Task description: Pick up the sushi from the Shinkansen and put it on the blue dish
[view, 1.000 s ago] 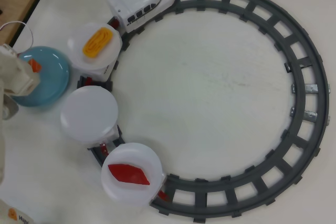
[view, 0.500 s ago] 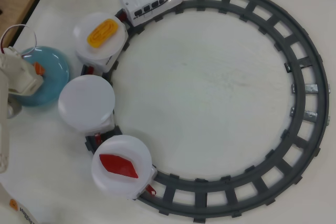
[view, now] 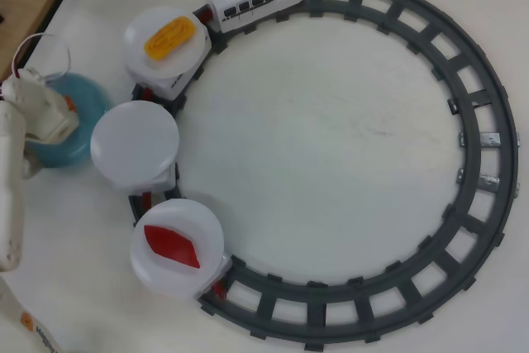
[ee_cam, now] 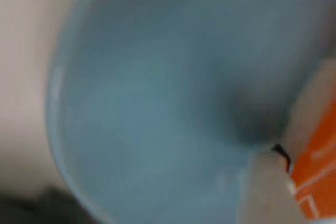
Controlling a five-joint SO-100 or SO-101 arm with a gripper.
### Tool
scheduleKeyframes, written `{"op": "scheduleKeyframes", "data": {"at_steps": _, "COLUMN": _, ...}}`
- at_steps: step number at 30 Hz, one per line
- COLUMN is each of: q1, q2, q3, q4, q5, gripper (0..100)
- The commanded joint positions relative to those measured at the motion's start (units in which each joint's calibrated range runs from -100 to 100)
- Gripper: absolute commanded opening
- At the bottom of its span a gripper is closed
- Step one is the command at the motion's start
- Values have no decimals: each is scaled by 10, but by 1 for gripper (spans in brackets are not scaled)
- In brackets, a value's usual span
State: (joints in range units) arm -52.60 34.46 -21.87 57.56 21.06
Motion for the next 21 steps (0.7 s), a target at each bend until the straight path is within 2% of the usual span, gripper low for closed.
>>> {"op": "scheduleKeyframes", "data": {"at_steps": 1, "q1": 11, "q2": -6, "q3": -71, "q4": 24, "q5": -1, "gripper": 23}}
{"op": "scheduleKeyframes", "data": {"at_steps": 6, "q1": 8, "q2": -16, "q3": -146, "q4": 49, "q5": 0, "gripper": 28}}
{"op": "scheduleKeyframes", "data": {"at_steps": 11, "q1": 9, "q2": -6, "q3": -353, "q4": 183, "q5": 11, "gripper": 28}}
{"op": "scheduleKeyframes", "data": {"at_steps": 16, "q1": 10, "q2": -26, "q3": -397, "q4": 259, "q5": 10, "gripper": 28}}
{"op": "scheduleKeyframes", "data": {"at_steps": 21, "q1": 9, "q2": -121, "q3": -526, "q4": 376, "q5": 9, "gripper": 27}}
